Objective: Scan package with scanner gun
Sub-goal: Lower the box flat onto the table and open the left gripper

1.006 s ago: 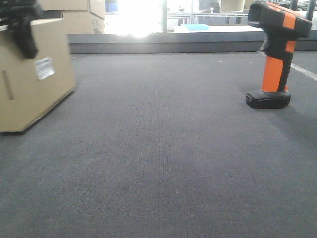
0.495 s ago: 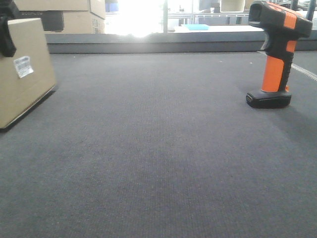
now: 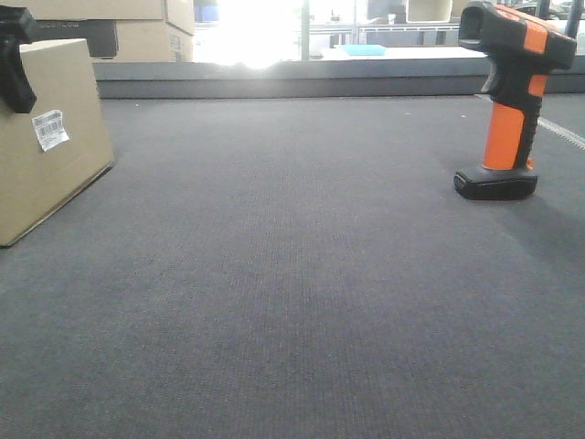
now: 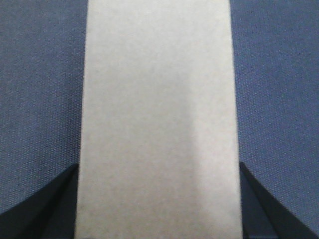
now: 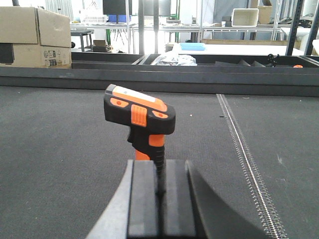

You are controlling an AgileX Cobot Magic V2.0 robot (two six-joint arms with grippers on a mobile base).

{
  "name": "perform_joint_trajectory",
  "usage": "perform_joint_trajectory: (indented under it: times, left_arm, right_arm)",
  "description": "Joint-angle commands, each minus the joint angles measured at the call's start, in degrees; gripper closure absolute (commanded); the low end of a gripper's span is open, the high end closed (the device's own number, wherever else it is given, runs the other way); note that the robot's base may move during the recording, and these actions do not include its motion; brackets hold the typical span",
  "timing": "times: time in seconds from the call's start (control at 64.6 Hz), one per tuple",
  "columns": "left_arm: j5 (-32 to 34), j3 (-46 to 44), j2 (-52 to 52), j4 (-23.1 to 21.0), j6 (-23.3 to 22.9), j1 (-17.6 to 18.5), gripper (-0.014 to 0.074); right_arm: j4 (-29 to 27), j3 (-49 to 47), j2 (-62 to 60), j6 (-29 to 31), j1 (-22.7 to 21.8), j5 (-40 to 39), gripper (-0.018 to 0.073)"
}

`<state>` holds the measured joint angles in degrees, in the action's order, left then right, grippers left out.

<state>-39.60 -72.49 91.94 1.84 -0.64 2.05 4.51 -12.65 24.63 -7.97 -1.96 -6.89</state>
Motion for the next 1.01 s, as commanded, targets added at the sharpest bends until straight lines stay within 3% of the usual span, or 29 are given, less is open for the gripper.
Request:
perform_joint_trajectory:
  times: [0.0, 0.108, 0.263, 0.588, 0.836, 0.991]
  left_arm:
    - [1.5, 0.0, -0.8, -0.6, 0.6, 0.0, 0.0254]
    - [1.5, 0.0, -0.8, -0.6, 0.6, 0.0, 0.0204]
    - [1.1, -0.2, -0.8, -0.6, 0.6, 0.0, -0.0023]
    - [-0.7, -1.2, -1.3, -0.8, 0.6, 0.0, -0.0003]
    - [-7.2, -7.8, -4.1, 0.0, 0.6, 0.0, -0.0003]
    - [-9.2, -9.2, -7.6, -0.2, -1.7, 0.0, -0.0003]
  right_arm:
    - [0.4, 0.1, -0.3, 0.5, -0.2, -1.4, 0.0721]
    - [0.4, 0.1, -0.3, 0.5, -0.2, -1.8, 0.0721]
    - [0.4, 0.1, -0.3, 0.5, -0.2, -2.2, 0.0721]
    - [0.4, 0.1, -0.3, 0.5, -0.2, -2.6, 0.0721]
    - [0.4, -0.2, -0.3, 0.5, -0.2, -2.7, 0.0721]
    - [0.4, -4.0, -0.3, 0.5, -0.2, 3.9, 0.0721]
